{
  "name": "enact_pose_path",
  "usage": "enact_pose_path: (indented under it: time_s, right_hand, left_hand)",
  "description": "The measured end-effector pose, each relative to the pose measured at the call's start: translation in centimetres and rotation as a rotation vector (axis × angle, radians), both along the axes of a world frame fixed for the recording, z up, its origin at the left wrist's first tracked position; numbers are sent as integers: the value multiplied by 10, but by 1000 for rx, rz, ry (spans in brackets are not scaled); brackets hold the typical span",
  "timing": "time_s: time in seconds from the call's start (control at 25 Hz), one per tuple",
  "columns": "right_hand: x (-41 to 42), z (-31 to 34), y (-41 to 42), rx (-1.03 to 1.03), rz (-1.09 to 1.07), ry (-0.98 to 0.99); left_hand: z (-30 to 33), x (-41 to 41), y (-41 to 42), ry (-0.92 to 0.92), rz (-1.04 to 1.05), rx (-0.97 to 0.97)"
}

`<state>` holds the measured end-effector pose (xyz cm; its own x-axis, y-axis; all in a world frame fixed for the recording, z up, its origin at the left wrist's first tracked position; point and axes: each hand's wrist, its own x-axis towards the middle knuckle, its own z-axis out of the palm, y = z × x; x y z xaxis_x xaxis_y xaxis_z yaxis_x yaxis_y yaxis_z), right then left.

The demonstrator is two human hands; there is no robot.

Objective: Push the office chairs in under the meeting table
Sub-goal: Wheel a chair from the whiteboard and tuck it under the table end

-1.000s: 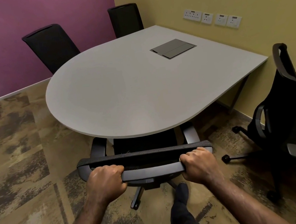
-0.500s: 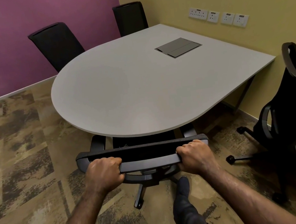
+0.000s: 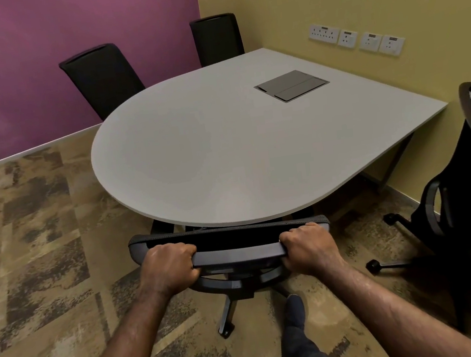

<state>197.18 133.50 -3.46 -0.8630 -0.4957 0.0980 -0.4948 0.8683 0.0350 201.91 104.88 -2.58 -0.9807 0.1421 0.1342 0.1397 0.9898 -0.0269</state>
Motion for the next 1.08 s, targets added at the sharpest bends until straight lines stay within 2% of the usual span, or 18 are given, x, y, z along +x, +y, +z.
enact_pose_path:
  time_s: [0.28, 0.88, 1.08]
  right_hand:
    - [-34, 0, -5, 37, -13, -41]
    - [-74, -4, -14, 33, 15, 62]
    - [-82, -6, -18, 29, 18, 31]
  left_hand:
    - [-4, -28, -5, -8, 7, 15]
    - [-5, -72, -17, 14, -5, 16]
    - [-7, -82, -23, 13, -16, 13]
